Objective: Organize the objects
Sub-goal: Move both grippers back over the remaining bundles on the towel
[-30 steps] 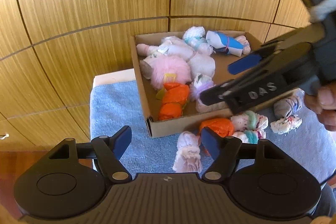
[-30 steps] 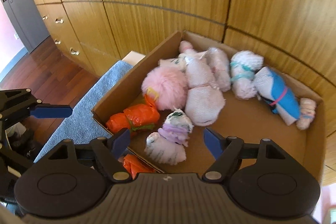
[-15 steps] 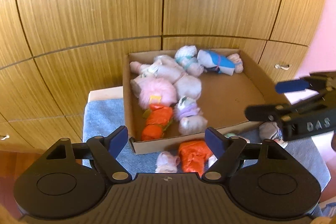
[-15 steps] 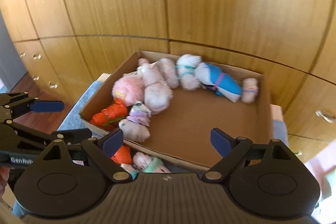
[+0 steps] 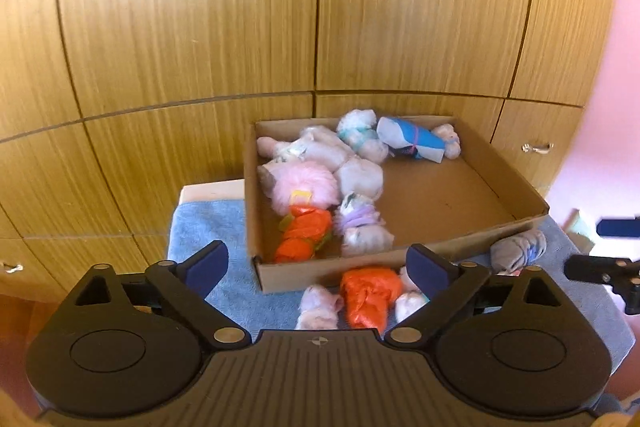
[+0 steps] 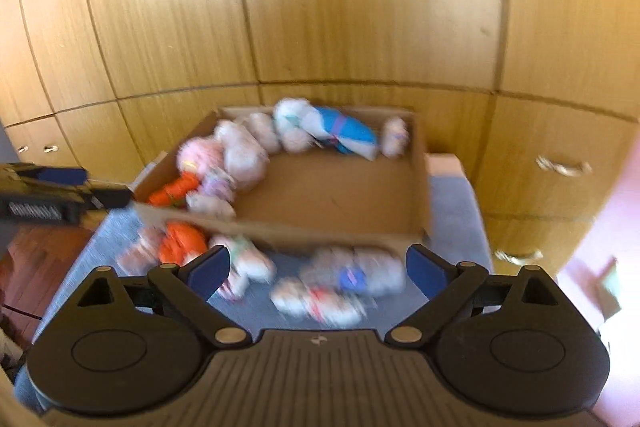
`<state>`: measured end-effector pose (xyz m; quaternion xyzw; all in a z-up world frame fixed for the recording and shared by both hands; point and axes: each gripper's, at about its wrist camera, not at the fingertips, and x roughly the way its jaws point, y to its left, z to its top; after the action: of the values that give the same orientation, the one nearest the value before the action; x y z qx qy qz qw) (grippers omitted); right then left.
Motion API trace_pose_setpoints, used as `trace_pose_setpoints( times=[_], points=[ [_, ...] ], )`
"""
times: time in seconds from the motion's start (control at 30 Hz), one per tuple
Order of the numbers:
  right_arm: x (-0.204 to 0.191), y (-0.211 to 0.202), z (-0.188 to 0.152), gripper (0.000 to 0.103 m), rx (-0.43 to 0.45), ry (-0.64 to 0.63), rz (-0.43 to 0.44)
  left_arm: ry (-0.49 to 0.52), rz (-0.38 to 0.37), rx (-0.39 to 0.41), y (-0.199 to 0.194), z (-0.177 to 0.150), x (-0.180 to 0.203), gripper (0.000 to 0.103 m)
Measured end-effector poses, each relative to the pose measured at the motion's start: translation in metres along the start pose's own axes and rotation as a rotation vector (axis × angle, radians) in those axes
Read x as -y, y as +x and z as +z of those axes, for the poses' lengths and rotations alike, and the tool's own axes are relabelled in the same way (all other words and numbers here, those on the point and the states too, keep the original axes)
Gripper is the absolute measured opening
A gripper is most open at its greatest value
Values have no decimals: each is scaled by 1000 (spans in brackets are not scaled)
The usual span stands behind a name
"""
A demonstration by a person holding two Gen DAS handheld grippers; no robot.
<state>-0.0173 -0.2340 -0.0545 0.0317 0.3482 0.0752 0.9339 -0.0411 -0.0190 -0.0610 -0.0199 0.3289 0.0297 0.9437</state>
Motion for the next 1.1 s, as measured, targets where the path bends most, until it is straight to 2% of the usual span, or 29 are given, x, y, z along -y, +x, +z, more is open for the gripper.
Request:
trace_pose_setpoints(
  times=[0.07,0.23,0.43,0.6,0.67,0.8,0.87,0.93,1.0,1.07,1.1],
  points=[
    [2,-1,-16,93,16,0,-12,9,-8,23,0,-16,-3,98],
    [-6,7,-36,93,59,-1,-51,-26,-13,4,12,-48,-10,97],
    [-8,30,-32,92,46,45,-72,8,-1,-16,31,-52,-11,95],
    [-10,49,-31,86,22,89,-102,35,1,-11,41,-53,-12,90],
    [-14,55,-31,84,9,81,-119,38,-7,-24,48,-54,-11,84],
    [-19,61,-32,78,-3,55,-135,48,-26,-40,56,-59,-9,79],
    [-18,62,-33,69,-4,53,-135,47,-25,-44,57,-61,-8,72],
    [-18,61,-35,66,0,47,-133,50,-25,-39,57,-62,-6,68],
    [-19,59,-34,64,5,37,-133,59,-41,-35,55,-62,-4,56],
    [-20,55,-36,63,17,27,-133,72,-43,-32,53,-63,-1,40],
    [-21,52,-38,63,23,17,-136,81,-35,-31,52,-63,0,38]
  ],
)
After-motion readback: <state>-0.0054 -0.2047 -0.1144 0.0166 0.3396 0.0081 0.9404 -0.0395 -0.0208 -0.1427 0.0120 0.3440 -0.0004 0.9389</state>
